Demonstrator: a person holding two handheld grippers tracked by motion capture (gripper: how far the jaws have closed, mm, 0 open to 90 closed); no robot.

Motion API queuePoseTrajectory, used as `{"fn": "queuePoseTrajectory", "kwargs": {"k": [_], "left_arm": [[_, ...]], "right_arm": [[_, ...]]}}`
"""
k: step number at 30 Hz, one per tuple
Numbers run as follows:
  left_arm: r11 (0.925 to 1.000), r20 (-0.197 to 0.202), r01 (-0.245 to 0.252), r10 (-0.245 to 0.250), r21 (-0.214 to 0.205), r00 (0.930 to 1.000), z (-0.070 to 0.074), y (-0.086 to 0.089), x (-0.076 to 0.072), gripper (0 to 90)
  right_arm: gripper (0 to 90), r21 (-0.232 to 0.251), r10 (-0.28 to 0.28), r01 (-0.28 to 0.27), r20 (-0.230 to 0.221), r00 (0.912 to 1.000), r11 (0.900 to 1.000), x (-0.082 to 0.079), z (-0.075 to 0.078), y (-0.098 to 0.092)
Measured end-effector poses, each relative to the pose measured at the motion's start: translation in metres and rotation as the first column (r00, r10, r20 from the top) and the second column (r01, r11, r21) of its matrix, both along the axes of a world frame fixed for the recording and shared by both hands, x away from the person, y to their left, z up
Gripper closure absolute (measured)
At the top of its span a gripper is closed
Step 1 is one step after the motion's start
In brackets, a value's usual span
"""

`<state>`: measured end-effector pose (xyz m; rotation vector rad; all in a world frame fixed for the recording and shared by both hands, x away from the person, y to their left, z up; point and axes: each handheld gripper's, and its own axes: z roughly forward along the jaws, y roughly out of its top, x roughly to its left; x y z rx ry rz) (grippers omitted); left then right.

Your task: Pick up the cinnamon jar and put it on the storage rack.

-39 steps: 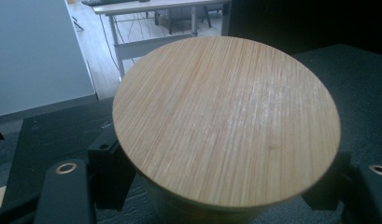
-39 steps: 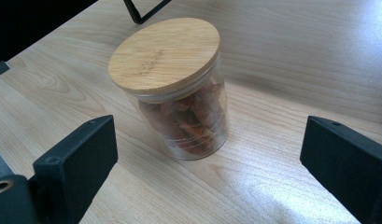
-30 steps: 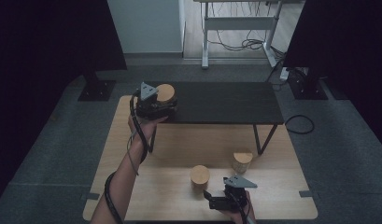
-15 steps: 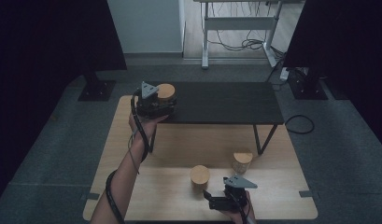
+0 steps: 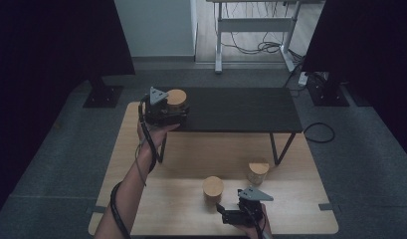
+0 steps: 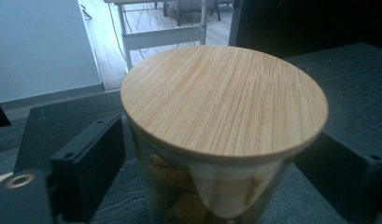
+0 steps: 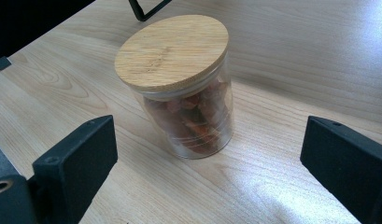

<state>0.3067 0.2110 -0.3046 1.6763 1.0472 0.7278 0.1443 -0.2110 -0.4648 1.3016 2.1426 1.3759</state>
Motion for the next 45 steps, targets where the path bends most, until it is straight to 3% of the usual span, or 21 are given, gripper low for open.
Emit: {"fn": "queuePoseTrajectory", "kwargs": {"k": [17,28,35,38,45], "left_arm": [[1.0,-0.001,0.0,0.0,0.008,1.0,0.002,0.012,-0.023,4.1],[1.0,0.017,-0.003,0.003,-0.008,0.9999,-0.002,0.027,-0.048,4.4],[0.9993,0.012,0.024,-0.023,-0.03,0.9997,-0.01,0.041,-0.063,5.2],[0.9968,0.004,0.042,-0.042,-0.069,0.9991,-0.016,0.052,-0.07,5.2],[0.9991,0.004,0.039,-0.039,-0.013,0.9992,-0.028,0.059,-0.089,5.0]], "right_arm": [[3.1,0.012,0.007,-0.007,-0.006,1.0,0.9999,0.003,0.0,0.002],[2.4,0.027,0.005,-0.006,0.004,1.0,0.9996,0.003,-0.001,-0.002],[2.4,0.024,0.004,-0.004,-0.001,1.0,0.9997,0.004,-0.002,-0.002],[2.4,0.022,0.006,-0.006,0.006,1.0,0.9997,0.003,-0.003,-0.003],[2.4,0.021,0.004,-0.004,0.008,1.0,0.9998,0.004,-0.004,-0.003]]}}
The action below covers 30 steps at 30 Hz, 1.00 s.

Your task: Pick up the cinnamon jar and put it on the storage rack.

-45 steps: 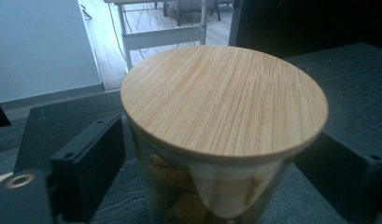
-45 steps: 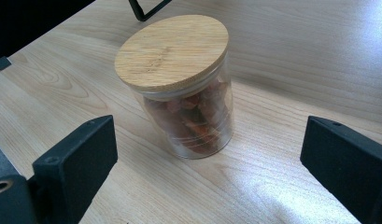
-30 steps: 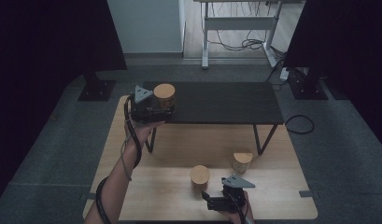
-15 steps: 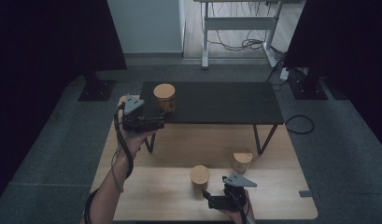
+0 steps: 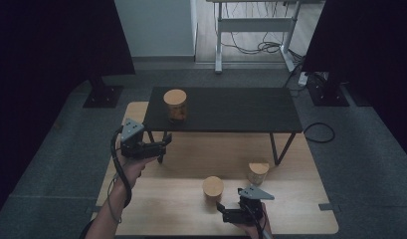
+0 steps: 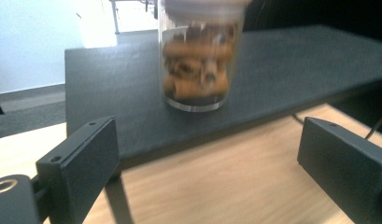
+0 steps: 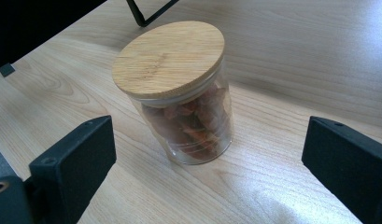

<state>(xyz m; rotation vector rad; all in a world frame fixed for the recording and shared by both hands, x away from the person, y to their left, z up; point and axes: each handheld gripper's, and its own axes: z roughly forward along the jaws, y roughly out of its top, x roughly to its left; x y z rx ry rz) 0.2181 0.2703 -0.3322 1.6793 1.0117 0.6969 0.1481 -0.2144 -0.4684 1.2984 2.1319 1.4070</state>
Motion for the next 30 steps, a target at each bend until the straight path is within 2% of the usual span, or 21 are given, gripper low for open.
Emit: {"fn": "queuePoseTrajectory", "kwargs": {"k": [5,6,7,11,12,13,17,21,22,24,27,30], "left_arm": [[1.0,-0.019,0.002,-0.002,0.001,0.9998,-0.018,0.01,-0.011,5.0],[1.0,-0.019,0.002,-0.002,0.001,0.9998,-0.018,0.01,-0.011,5.0],[0.9999,-0.03,0.003,-0.004,-0.01,0.9996,-0.025,0.014,-0.014,5.0],[0.9992,-0.049,0.013,-0.015,-0.037,0.9987,-0.04,0.023,-0.021,5.0],[0.9992,-0.049,0.013,-0.015,-0.037,0.9987,-0.04,0.023,-0.021,5.1],[0.9991,-0.052,0.013,-0.015,-0.041,0.9985,-0.047,0.026,-0.025,5.3],[0.9997,-0.069,0.005,-0.007,-0.023,0.9976,-0.061,0.028,-0.032,5.3],[0.9992,-0.11,0.032,-0.035,-0.024,0.9933,-0.077,0.032,-0.035,5.9],[0.9992,-0.11,0.032,-0.035,-0.024,0.9933,-0.077,0.032,-0.035,5.9],[0.9979,-0.128,0.051,-0.056,-0.04,0.9902,-0.086,0.033,-0.036,6.1],[0.996,-0.141,0.067,-0.074,-0.059,0.9871,-0.095,0.035,-0.036,6.2],[0.9954,-0.144,0.071,-0.079,-0.064,0.9865,-0.098,0.036,-0.037,6.2]], "right_arm": [[2.4,-0.007,0.003,-0.003,0.0,1.0,1.0,0.001,-0.001,0.001],[2.4,-0.008,0.002,-0.002,0.002,1.0,1.0,0.0,-0.001,0.002],[2.4,-0.007,0.001,-0.001,0.0,1.0,1.0,0.0,-0.001,0.002],[2.4,-0.008,0.002,-0.002,0.0,1.0,1.0,0.0,-0.001,0.002],[2.4,-0.01,0.002,-0.002,0.002,1.0,1.0,0.0,-0.001,0.002],[2.3,-0.011,0.002,-0.002,0.002,1.0,0.9999,0.0,-0.001,0.001],[2.4,-0.014,0.002,-0.002,-0.001,1.0,0.9999,0.0,-0.002,0.001],[2.3,-0.018,0.005,-0.005,-0.001,1.0,0.9998,0.001,-0.003,0.001],[2.3,-0.018,0.005,-0.005,-0.001,1.0,0.9998,0.001,-0.003,0.001],[2.3,-0.021,0.006,-0.006,-0.003,1.0,0.9998,0.002,-0.003,0.002],[2.2,-0.025,0.009,-0.009,-0.004,0.9999,0.9996,0.002,-0.004,0.003],[2.1,-0.03,0.012,-0.012,-0.004,0.9999,0.9995,0.002,-0.004,0.003]]}}
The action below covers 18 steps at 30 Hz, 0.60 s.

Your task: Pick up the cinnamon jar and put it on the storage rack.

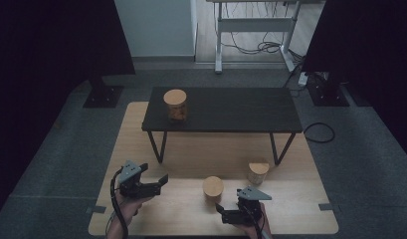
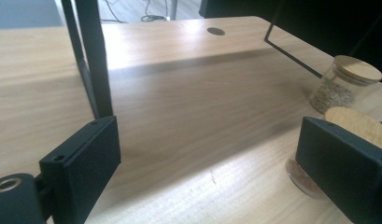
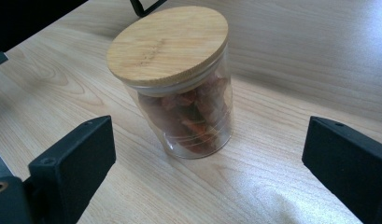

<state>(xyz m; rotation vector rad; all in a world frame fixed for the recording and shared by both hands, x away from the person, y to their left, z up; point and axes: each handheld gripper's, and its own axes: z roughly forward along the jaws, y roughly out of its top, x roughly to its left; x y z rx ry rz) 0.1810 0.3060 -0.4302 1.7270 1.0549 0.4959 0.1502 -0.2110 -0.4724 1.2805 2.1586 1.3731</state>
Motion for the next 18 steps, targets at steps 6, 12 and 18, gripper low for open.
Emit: {"fn": "queuePoseTrajectory", "kwargs": {"k": [6,12,18], "left_arm": [[1.0,-0.029,-0.002,0.002,0.005,0.9996,-0.007,0.001,0.002,6.7],[0.9999,-0.052,-0.015,0.015,-0.007,0.9985,-0.013,0.005,0.002,6.8],[0.9998,-0.064,-0.016,0.017,0.013,0.9978,-0.016,0.002,0.004,7.0]], "right_arm": [[1.7,0.013,0.027,-0.027,0.008,0.9996,0.9995,0.001,-0.003,-0.002],[1.7,0.017,0.033,-0.033,0.008,0.9994,0.9993,0.001,-0.004,-0.002],[1.7,0.004,0.042,-0.042,0.007,0.9991,0.9991,0.002,-0.004,0.0]]}}
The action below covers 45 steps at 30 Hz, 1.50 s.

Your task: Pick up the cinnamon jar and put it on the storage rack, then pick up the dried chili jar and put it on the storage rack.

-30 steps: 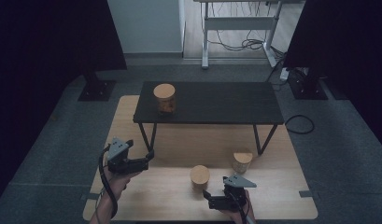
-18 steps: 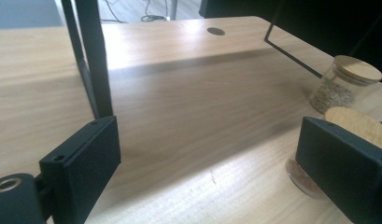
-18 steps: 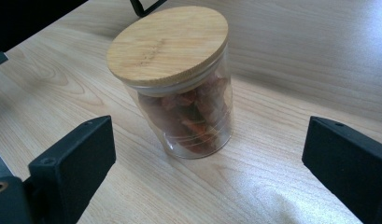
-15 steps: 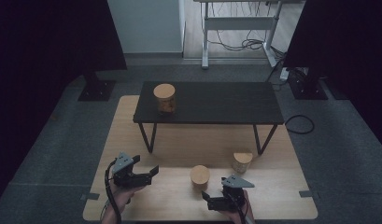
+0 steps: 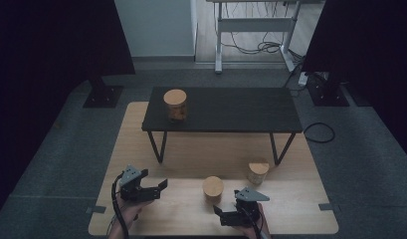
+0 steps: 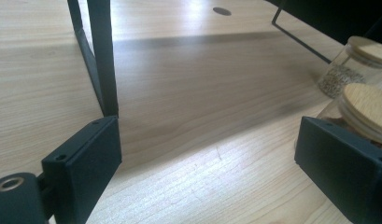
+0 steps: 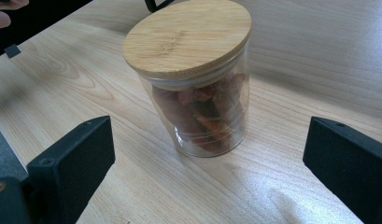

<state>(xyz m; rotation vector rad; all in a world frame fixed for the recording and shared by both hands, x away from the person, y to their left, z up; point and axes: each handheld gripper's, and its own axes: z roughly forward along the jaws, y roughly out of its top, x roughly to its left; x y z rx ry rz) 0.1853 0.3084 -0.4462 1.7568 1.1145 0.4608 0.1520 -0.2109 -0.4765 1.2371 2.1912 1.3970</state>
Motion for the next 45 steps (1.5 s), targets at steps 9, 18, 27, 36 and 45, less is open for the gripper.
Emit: {"fn": "queuePoseTrajectory", "kwargs": {"k": [9,18,27,36,45], "left_arm": [[0.9998,0.013,0.017,-0.017,0.009,0.9998,0.002,-0.005,-0.001,6.8],[0.9996,0.022,0.021,-0.022,0.018,0.9995,0.003,-0.007,-0.002,6.5],[0.9996,0.016,0.018,-0.019,0.02,0.9997,0.0,-0.008,0.002,6.3],[0.9994,0.016,0.026,-0.026,0.021,0.9995,0.0,-0.008,0.003,5.4],[0.9995,0.019,0.029,-0.029,0.011,0.9994,0.001,-0.006,0.002,4.9]], "right_arm": [[1.4,0.005,-0.001,0.001,0.007,1.0,1.0,0.0,0.001,-0.002],[1.0,0.006,0.011,-0.011,0.003,0.9999,0.9999,0.001,0.001,-0.003],[0.3,0.027,0.017,-0.017,0.004,0.9999,0.9995,-0.003,0.001,-0.017],[0.3,0.007,0.04,-0.04,0.02,0.999,0.9992,-0.002,0.001,-0.011],[0.5,-0.015,0.054,-0.054,0.034,0.998,0.9984,0.001,-0.001,-0.002]]}}
